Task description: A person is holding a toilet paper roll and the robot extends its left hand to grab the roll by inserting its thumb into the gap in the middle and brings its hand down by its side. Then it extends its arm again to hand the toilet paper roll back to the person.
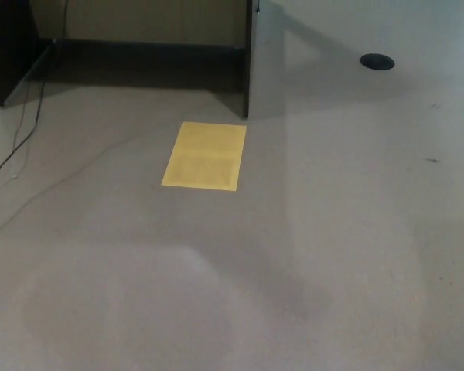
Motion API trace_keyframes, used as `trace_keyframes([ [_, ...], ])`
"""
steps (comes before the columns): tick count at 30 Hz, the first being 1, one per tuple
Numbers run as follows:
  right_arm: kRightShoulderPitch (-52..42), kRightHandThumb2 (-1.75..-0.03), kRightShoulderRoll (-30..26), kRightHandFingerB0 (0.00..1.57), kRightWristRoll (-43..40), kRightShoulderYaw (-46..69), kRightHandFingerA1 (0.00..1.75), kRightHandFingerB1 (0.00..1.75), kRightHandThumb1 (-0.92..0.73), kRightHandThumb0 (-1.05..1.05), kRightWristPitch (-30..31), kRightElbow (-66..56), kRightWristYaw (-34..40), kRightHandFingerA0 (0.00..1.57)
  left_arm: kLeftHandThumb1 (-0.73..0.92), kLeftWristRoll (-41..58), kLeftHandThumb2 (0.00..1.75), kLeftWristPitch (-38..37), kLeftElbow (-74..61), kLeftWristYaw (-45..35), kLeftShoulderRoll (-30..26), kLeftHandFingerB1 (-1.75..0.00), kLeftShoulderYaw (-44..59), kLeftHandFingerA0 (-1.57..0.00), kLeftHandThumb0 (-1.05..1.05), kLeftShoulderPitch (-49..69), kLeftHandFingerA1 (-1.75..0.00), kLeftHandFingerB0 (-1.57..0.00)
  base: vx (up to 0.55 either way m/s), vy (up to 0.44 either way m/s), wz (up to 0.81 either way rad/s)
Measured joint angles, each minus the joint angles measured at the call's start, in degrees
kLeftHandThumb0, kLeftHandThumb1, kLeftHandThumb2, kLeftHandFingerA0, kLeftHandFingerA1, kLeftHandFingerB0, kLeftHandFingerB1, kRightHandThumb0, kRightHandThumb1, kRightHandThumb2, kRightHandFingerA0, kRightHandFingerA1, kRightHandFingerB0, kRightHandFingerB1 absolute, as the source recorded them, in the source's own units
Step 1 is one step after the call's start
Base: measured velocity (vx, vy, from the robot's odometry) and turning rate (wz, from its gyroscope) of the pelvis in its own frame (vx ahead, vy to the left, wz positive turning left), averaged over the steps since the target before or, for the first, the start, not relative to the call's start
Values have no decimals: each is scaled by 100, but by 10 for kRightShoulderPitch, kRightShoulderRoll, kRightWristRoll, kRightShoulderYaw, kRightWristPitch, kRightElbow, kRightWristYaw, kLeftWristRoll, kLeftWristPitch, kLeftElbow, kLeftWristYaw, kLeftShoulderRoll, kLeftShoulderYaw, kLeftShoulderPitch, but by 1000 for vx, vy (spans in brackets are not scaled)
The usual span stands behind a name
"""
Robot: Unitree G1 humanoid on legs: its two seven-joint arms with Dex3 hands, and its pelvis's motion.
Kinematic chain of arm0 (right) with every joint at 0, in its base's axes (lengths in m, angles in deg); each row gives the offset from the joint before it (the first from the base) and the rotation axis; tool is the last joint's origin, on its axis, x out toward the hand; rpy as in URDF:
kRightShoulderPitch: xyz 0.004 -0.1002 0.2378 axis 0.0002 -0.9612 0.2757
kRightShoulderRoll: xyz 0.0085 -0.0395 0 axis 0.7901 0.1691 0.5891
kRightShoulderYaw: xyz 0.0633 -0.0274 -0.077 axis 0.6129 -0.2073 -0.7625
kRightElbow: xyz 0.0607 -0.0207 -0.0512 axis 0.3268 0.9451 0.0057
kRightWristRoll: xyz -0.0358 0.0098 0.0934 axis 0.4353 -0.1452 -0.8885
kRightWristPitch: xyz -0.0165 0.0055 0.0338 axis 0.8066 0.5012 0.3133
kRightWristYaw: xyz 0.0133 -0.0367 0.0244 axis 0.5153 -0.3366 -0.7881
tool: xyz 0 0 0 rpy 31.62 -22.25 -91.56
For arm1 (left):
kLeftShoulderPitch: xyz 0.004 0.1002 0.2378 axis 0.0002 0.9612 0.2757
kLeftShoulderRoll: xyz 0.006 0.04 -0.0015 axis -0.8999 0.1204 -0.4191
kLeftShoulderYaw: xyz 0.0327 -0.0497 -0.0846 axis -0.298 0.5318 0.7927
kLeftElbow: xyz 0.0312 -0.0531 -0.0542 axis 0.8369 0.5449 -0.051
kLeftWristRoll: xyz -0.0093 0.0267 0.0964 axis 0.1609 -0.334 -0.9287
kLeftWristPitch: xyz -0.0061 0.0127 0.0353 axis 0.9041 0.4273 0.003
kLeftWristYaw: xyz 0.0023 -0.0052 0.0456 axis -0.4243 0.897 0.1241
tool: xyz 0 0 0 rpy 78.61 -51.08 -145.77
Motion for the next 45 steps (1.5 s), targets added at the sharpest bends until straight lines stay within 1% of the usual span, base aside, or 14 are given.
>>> trace_keyframes([
  [9,-12,-60,0,49,1,-7,46,41,-70,-39,-2,6,1,53,82,4,69,-46,24,12,-5,-107,6,-88,-10,-10,-137,-76,0,0,0],
  [10,-11,-61,0,49,1,-6,47,41,-70,-39,-2,7,1,53,81,5,70,-48,13,12,-5,-113,8,-89,-11,-14,-139,-74,0,0,0],
  [11,-10,-61,0,49,1,-6,47,41,-70,-39,-2,7,1,53,81,7,70,-53,-3,12,-5,-113,10,-89,-11,-19,-139,-74,0,0,0],
  [12,-10,-61,1,50,1,-6,49,41,-71,-39,-3,8,1,56,77,10,81,-56,-29,10,-5,-111,13,-95,-7,-22,-136,-78,0,0,0],
  [16,-10,-60,4,49,2,-8,49,41,-70,-38,-3,8,1,55,76,21,74,-60,-126,5,1,-107,13,-95,-6,-30,-128,-80,0,0,0],
  [18,-11,-60,5,49,2,-9,47,41,-70,-38,-3,9,1,53,74,22,78,-60,-172,4,4,-104,11,-98,11,-31,-127,-82,0,0,0],
  [21,-16,-61,6,48,3,-11,49,41,-70,-38,-3,8,1,54,69,25,81,-59,-247,1,11,-103,4,-101,8,-32,-118,-83,0,0,0],
  [30,-39,-60,8,48,3,-19,46,40,-71,-37,-5,8,2,52,73,21,71,-33,-460,-9,32,-102,-44,-110,-2,-63,-120,-88,0,0,0],
  [32,-43,-61,8,48,3,-20,47,40,-70,-37,-6,8,2,53,70,19,68,-22,-504,-11,43,-102,-62,-106,-3,-80,-125,-88,0,0,0],
  [33,-45,-61,9,47,3,-20,48,40,-70,-39,-6,8,2,54,63,17,80,-13,-530,-13,49,-105,-75,-100,2,-93,-134,-89,0,0,0],
  [37,-56,-61,10,46,4,-27,45,38,-72,-38,-6,6,2,50,61,0,85,21,-617,-21,83,-106,-132,-102,-3,-151,-140,-91,0,0,0],
  [42,-72,-60,10,48,5,-34,46,40,-70,-38,-6,4,2,52,72,-39,69,71,-700,-32,137,-114,-223,-84,-16,-227,-154,-82,0,0,0],
  [43,-75,-60,10,48,5,-35,45,39,-71,-38,-7,4,2,51,70,-47,71,80,-709,-34,149,-106,-241,-85,-16,-237,-152,-88,0,0,0],
  [45,-79,-60,10,49,5,-35,44,39,-70,-39,-7,4,2,51,70,-60,71,94,-719,-37,166,-114,-267,-82,-17,-251,-150,-83,0,0,0],
])
